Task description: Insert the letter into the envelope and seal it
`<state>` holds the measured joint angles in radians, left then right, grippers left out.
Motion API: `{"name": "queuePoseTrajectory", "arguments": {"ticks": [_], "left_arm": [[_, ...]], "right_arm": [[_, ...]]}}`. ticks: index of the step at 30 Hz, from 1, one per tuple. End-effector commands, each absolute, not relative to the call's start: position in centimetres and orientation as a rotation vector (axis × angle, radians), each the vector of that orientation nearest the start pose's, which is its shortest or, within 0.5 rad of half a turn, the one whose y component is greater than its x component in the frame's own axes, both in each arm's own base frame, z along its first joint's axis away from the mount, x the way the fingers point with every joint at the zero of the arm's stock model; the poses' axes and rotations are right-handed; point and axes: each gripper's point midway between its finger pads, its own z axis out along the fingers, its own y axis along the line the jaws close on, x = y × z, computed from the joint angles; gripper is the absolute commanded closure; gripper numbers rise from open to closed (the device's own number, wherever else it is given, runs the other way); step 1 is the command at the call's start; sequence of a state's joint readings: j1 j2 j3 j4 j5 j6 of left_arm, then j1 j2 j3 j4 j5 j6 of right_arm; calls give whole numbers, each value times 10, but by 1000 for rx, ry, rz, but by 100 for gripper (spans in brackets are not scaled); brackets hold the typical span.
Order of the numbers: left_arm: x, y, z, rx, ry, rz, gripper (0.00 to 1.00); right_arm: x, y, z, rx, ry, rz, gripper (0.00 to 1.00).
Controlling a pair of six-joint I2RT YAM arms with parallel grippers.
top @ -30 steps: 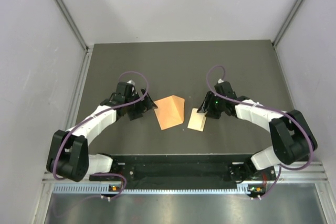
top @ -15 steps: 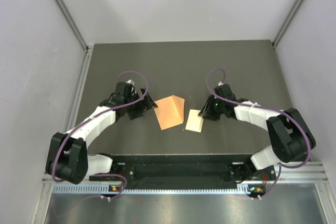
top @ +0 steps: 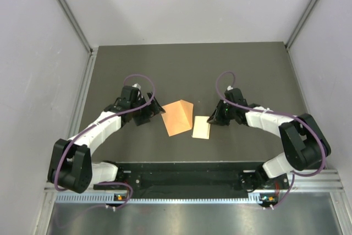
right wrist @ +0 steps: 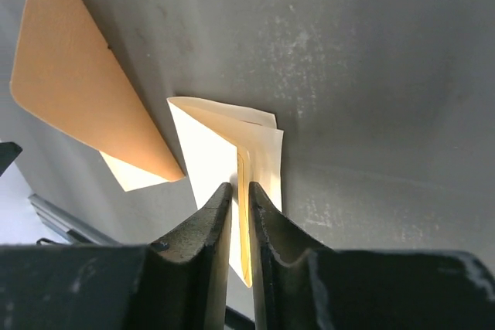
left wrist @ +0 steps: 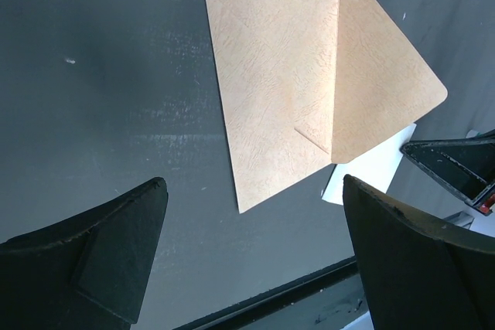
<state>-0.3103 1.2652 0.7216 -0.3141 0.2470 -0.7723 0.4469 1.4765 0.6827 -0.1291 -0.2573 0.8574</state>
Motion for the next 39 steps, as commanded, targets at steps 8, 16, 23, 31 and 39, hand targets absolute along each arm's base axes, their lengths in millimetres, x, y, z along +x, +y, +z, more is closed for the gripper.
{"name": "queuePoseTrajectory", "arguments": {"ticks": [8,16,23,31,39], "left_arm": [[282,-168,97,-464,2468,-786,1],[284,-171,97,-464,2467,-803,1],[286,-173,91,-464,2486,-801,1],[286,-173,93,-465,2478,-802,1],[284,-185,104,-406,2443,-909,1]], "right_arm": [[280,226,56,346,2597,863,75],[270,213,52,296,2638,767,57],[274,230,57,227,2621,880,53],[280,257,59,154,2619,975,62],[281,262,84,105,2541,1005,100]]}}
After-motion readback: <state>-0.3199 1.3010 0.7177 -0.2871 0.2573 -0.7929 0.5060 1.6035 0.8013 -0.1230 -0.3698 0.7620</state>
